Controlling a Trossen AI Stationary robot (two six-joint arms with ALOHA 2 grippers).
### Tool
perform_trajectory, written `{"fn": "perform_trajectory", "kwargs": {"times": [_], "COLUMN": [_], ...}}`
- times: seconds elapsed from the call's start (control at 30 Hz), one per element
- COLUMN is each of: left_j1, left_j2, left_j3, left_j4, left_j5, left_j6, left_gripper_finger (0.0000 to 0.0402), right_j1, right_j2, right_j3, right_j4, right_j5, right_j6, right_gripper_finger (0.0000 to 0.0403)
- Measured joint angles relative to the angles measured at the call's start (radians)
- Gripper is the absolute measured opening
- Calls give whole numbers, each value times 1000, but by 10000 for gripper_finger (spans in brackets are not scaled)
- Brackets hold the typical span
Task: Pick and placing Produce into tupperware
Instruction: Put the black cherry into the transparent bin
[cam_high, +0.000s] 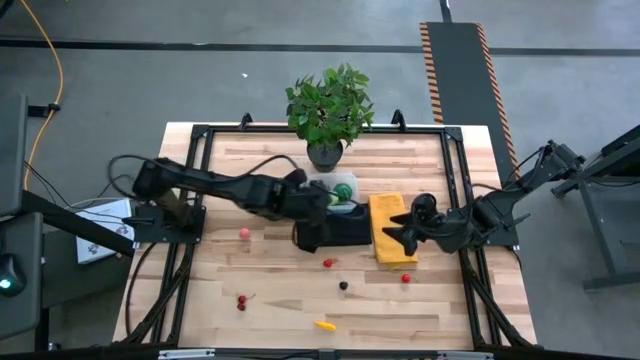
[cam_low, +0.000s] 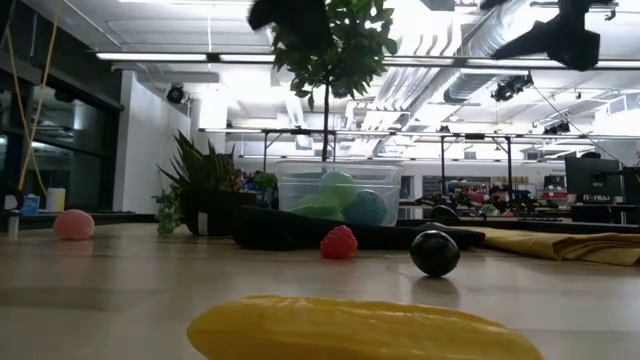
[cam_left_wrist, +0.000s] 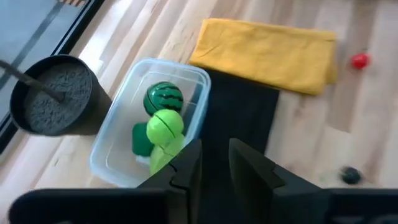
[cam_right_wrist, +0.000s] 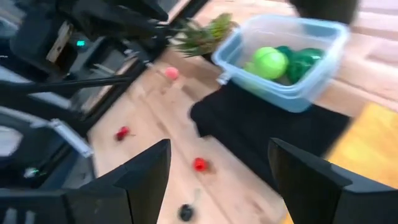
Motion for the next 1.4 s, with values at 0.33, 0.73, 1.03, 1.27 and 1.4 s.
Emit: {"fn": "perform_trajectory", "kwargs": {"times": [0.33, 0.73, 1.03, 1.27, 1.4], "left_j1": [-133, -256, -370, -478, -528], "left_j2": [-190, -339, -451, -560, -631], "left_j3": [0, 0, 0, -12, -96], "left_j4": [-78, -234, -385, -384, -370], "left_j5": [-7, -83, -112, -208, -218], "left_j6": [-72, -132, -183, -213, -266], "left_gripper_finger": [19, 6, 2, 2, 1], "right_j1": [0, -2, -86, -144, -144], "right_j2": [0, 28, 167, 325, 401], "right_j3": [0, 0, 63, 228, 342], "right_j4": [144, 340, 358, 279, 110], "right_j5": [-45, -58, -197, -333, -383], "right_j6": [-85, -187, -144, -204, -198], "right_gripper_finger": [261, 261, 261, 261, 261]}}
